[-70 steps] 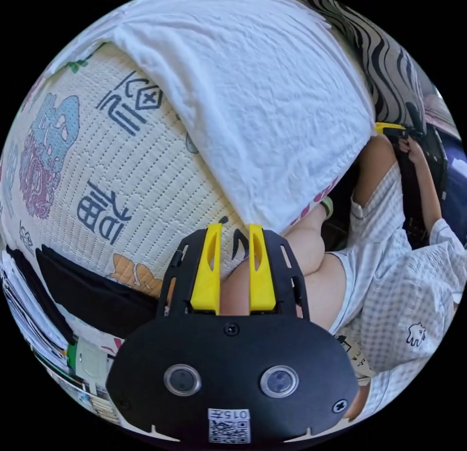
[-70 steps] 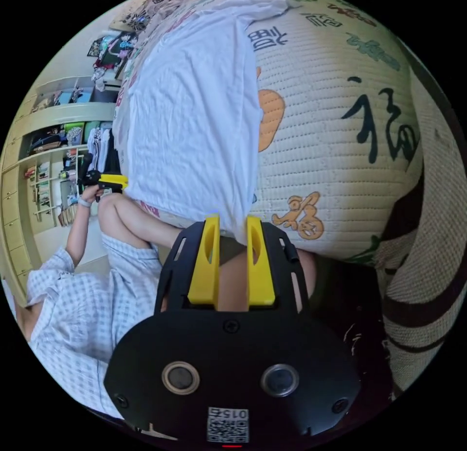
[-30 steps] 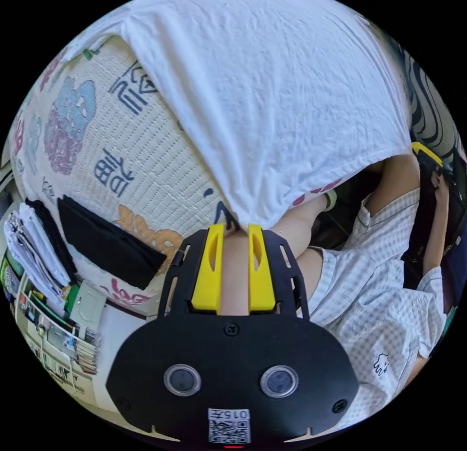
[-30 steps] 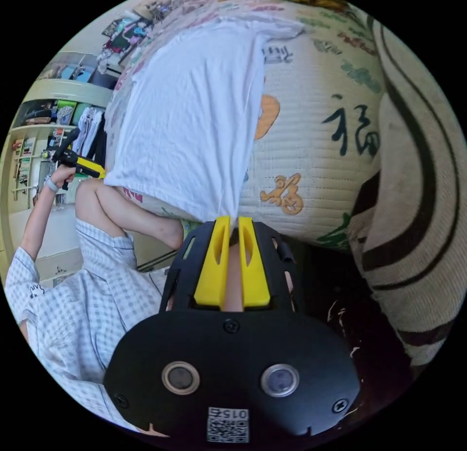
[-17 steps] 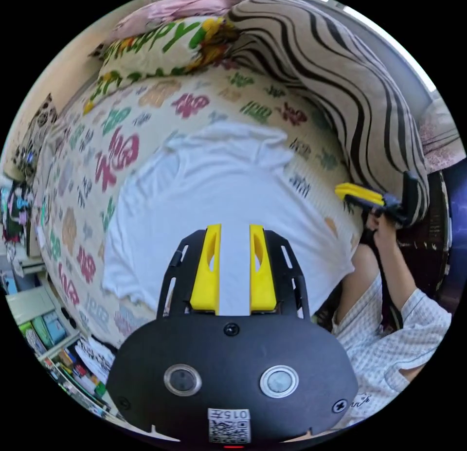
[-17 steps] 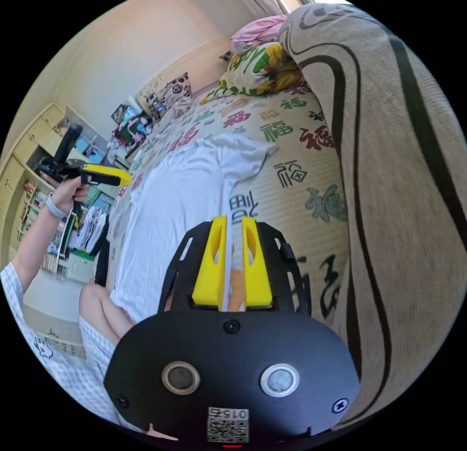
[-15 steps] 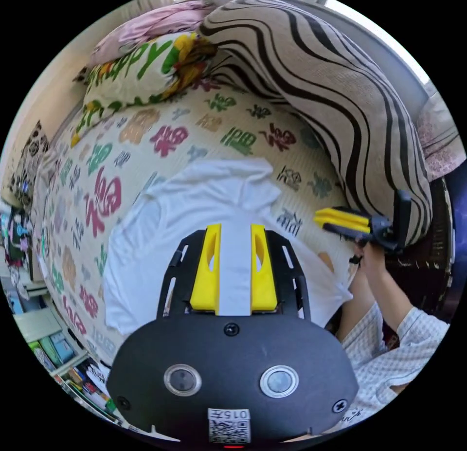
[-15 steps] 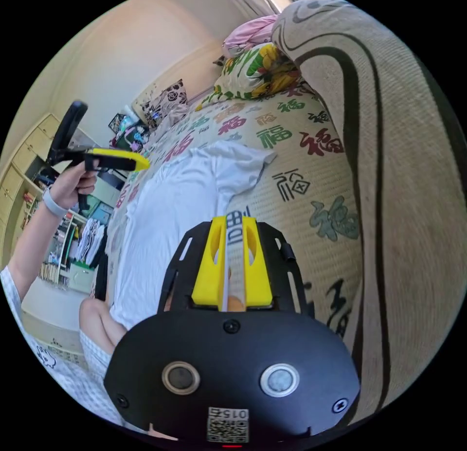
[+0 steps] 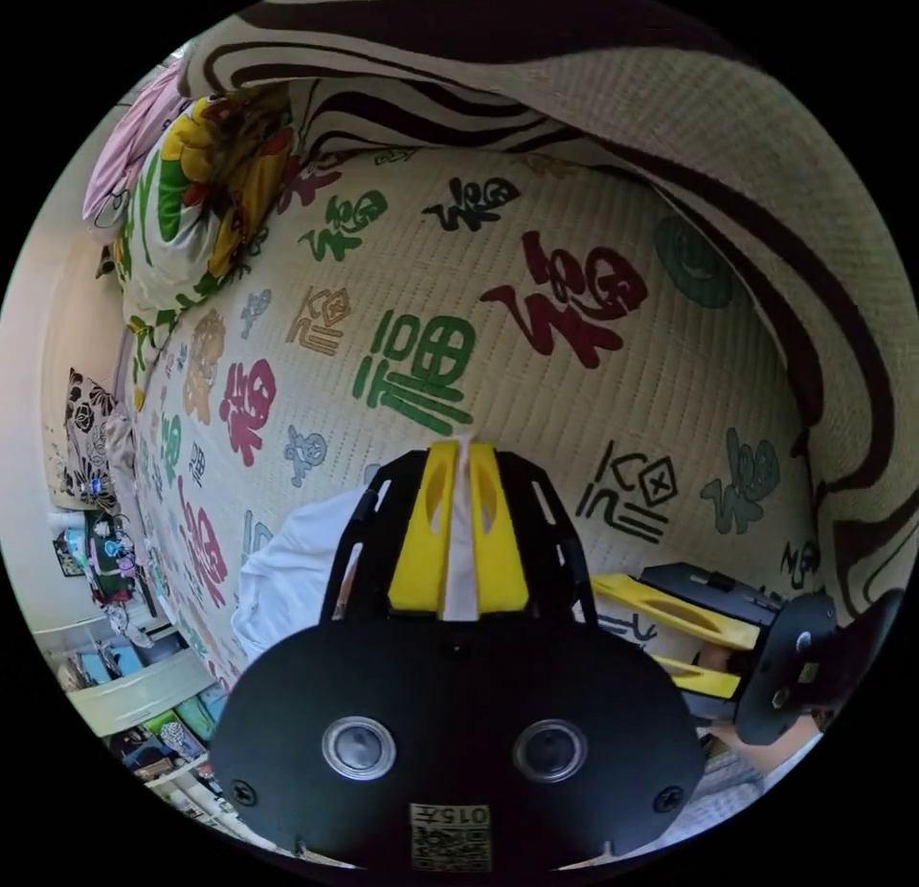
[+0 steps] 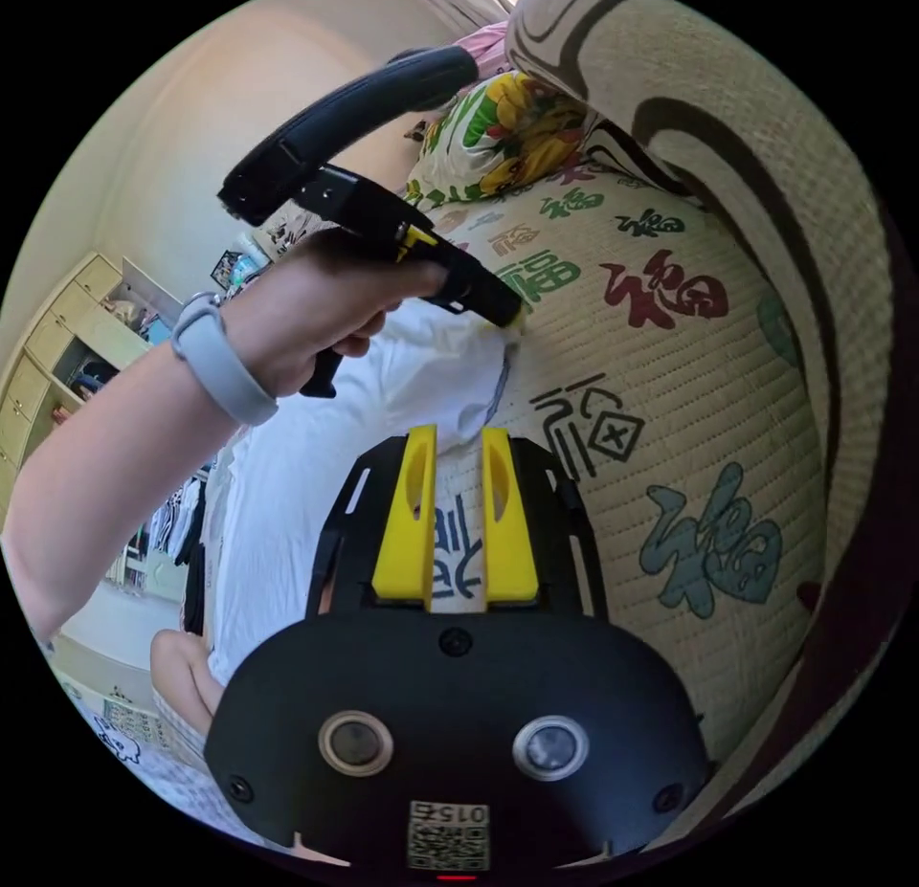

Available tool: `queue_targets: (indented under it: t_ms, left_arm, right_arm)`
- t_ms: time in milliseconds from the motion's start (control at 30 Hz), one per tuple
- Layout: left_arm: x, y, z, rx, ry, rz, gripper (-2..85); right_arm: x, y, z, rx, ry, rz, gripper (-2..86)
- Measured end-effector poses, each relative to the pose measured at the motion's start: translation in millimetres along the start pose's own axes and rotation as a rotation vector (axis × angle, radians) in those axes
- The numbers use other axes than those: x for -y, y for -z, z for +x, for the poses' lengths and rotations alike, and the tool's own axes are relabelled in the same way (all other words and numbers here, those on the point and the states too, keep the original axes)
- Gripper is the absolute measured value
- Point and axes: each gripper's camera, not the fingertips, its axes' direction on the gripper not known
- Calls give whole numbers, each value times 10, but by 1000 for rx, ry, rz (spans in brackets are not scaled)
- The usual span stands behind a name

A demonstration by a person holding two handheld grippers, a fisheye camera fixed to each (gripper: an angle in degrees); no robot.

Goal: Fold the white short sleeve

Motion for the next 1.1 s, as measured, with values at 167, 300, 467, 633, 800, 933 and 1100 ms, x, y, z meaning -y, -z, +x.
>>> queue_targets:
  t_ms: [167, 300, 467, 633, 800, 933, 1100]
  left_arm:
    - [-529, 327, -689, -113, 99, 165, -5]
    - [-1261, 583, -1444, -259, 232, 319, -6]
    - [-2729, 352, -2190, -341, 379, 384, -5]
    - [-3892, -336, -2473, -421, 555, 352, 0]
    - [-4453, -669, -2542, -429, 559, 284, 34]
    - [-4511, -412, -2800, -368, 555, 374, 82]
    - [-4113, -157, -2984, -279, 538, 436, 68]
  right_arm:
    - [40, 0, -150, -4, 83, -14, 5]
    - [15, 164, -321, 31, 143, 47, 0]
    - [-9, 157, -919, 70, 373, 8, -1]
    - [-129, -313, -1311, 51, 516, -174, 2]
    - [-240, -593, -1370, 63, 527, -316, 22]
    - [-130, -428, -1233, -19, 442, -188, 49]
    - [156, -520, -1114, -54, 320, -155, 74]
